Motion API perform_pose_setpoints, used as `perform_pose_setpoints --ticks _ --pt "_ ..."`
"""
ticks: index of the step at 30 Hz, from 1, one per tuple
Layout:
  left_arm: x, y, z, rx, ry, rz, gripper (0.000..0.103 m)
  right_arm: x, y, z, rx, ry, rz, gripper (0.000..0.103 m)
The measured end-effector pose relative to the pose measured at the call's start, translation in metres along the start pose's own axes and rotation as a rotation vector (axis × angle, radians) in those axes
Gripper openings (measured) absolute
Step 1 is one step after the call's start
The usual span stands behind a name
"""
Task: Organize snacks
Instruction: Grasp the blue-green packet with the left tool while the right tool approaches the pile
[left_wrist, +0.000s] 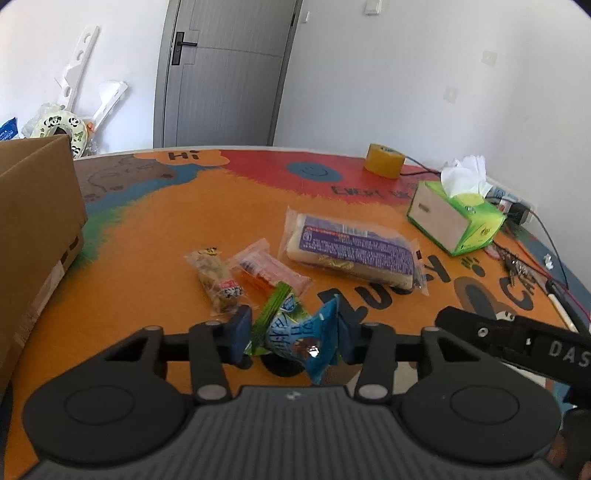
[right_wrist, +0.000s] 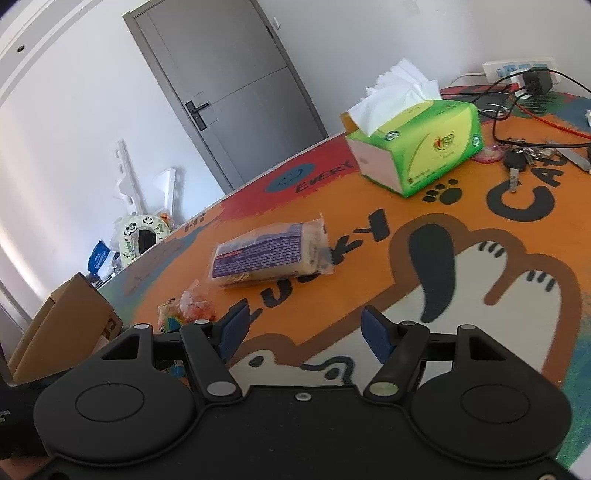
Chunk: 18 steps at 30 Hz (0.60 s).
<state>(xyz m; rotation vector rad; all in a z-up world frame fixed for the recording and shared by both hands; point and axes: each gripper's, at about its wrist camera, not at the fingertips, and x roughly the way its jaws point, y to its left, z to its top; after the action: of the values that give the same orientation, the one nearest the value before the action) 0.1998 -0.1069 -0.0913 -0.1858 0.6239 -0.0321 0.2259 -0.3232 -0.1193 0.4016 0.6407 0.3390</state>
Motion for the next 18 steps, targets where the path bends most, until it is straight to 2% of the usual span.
perform_pose_setpoints --ticks 1,3,10,18 --pt "-0.002 0.002 0.001 -0.007 0.001 -0.004 0.030 0.001 0.002 0.000 -0.003 0.001 0.002 0.068" --pt "-0.005 0.007 0.003 -0.020 -0.003 -0.007 0.028 0.003 0.007 0.001 -0.010 0.001 0.007 0.068" --pt "-0.020 0.023 0.008 -0.045 -0.034 -0.007 0.027 0.013 0.026 0.003 -0.045 0.006 0.030 0.068" --pt "-0.028 0.046 0.020 -0.080 -0.073 0.029 0.027 0.036 0.055 0.007 -0.099 0.037 0.069 0.065"
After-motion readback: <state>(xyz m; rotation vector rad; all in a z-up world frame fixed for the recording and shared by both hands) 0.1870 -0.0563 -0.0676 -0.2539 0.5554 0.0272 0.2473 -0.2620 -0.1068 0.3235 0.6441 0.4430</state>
